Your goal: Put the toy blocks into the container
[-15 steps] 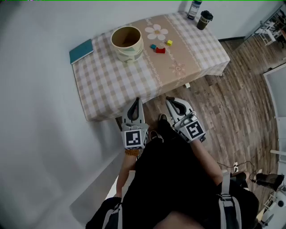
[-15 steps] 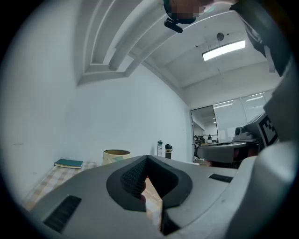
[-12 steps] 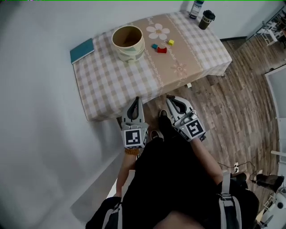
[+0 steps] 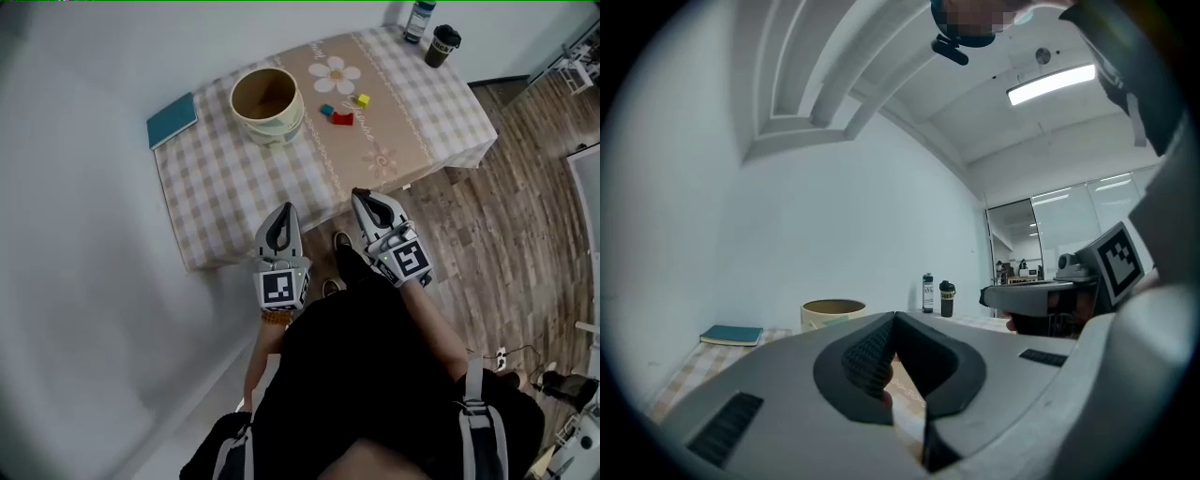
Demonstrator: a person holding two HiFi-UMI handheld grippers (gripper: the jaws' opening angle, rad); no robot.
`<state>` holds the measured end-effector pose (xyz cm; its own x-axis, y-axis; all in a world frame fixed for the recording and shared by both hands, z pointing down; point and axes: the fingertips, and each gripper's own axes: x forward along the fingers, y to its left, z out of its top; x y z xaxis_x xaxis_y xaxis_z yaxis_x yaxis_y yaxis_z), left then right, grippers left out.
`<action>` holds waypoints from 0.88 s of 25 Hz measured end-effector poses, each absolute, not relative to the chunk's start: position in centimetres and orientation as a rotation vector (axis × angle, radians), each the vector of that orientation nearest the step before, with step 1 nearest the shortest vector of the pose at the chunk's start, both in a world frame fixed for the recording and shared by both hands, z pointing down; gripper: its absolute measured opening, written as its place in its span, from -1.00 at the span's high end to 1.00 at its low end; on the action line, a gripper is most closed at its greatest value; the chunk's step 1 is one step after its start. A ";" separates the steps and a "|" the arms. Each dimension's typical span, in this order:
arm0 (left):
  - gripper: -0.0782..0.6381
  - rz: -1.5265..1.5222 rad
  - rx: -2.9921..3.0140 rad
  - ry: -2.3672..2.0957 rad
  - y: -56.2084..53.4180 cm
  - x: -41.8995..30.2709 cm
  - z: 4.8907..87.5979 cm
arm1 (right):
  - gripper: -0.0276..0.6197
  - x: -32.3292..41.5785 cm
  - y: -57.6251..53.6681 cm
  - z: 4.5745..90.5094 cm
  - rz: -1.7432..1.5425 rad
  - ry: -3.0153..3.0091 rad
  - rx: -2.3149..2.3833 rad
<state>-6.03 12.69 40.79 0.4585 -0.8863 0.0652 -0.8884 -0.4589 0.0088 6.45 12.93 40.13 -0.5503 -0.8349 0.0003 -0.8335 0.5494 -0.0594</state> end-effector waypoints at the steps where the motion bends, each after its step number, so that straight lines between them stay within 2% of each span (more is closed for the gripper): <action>1: 0.81 0.085 2.647 -1.612 12.0 -5.8 40.8 | 0.91 6.9 12.0 40.0 -0.079 2.731 -1.479; 22: 0.81 0.135 2.544 -1.737 -0.8 -2.3 41.7 | 0.91 14.4 -4.0 39.9 -0.117 2.719 -1.440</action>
